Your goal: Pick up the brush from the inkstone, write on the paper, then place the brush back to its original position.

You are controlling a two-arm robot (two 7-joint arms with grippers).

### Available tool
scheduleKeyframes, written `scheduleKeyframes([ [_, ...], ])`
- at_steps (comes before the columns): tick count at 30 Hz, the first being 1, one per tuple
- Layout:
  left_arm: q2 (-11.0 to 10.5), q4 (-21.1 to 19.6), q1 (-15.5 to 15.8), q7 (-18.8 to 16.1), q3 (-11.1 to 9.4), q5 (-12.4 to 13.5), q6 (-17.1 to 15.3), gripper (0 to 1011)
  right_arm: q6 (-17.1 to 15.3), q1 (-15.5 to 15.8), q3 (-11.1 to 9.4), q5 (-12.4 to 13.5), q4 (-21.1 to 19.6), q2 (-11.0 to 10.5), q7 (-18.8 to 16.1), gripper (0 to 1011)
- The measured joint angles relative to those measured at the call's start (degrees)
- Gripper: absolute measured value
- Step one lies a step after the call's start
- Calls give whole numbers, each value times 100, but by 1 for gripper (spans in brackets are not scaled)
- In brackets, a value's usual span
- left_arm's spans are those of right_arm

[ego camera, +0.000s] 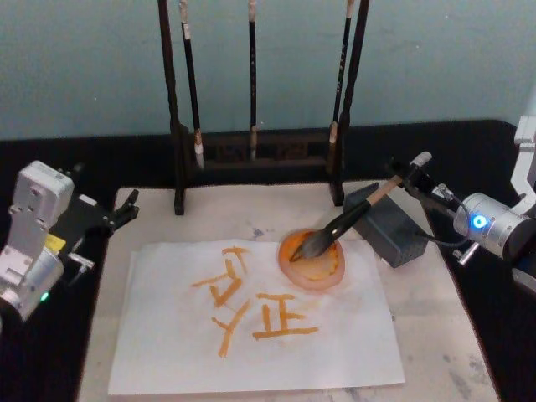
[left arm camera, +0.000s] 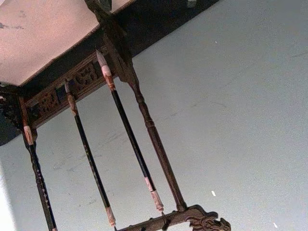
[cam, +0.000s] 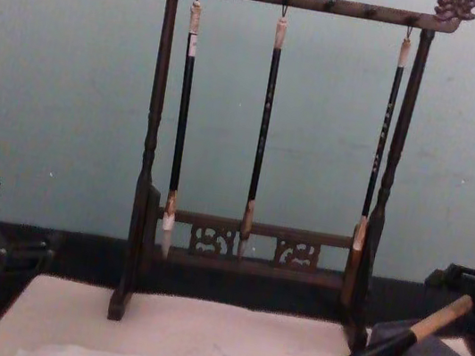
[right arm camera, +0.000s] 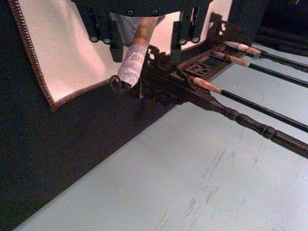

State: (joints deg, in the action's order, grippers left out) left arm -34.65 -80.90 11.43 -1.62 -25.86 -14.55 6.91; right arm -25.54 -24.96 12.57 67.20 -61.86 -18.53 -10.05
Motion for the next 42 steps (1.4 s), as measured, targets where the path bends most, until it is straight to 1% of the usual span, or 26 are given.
scheduleKeyframes([
  [2,0,0,0,0,0,0,0,1010,-1,0,-1,0,-1,0,1,590],
  [4,1,0,0,0,0,0,0,1010,-3,1,-3,0,-2,0,1,548],
  [5,0,0,0,0,0,0,0,1010,-3,1,-4,0,-4,0,2,486],
  [6,0,0,0,0,0,0,0,1010,-4,1,-4,0,-4,0,2,486],
  [9,0,0,0,0,0,0,0,1009,-5,2,-6,0,-4,0,4,363],
  [10,0,0,0,0,0,0,0,1010,-5,2,-5,0,-4,0,4,343],
  [11,0,0,0,0,0,0,0,1010,-5,1,-6,0,-4,0,4,282],
  [14,0,0,0,0,0,0,0,1010,-5,1,-6,0,-4,0,4,212],
  [15,0,0,0,0,0,0,0,1010,-5,1,-6,0,-4,0,4,212],
  [16,0,0,0,0,0,0,0,1010,-5,1,-6,1,-5,0,3,180],
  [27,0,0,0,0,0,0,0,1010,-2,2,-2,0,-5,-2,4,179],
  [31,0,0,0,0,0,0,0,1010,36,31,26,32,-70,-29,-16,179],
  [37,0,0,0,0,0,0,0,1010,98,109,69,154,-310,-83,-43,178],
  [42,0,0,0,0,0,0,0,1010,174,205,116,235,-656,-141,-42,176],
])
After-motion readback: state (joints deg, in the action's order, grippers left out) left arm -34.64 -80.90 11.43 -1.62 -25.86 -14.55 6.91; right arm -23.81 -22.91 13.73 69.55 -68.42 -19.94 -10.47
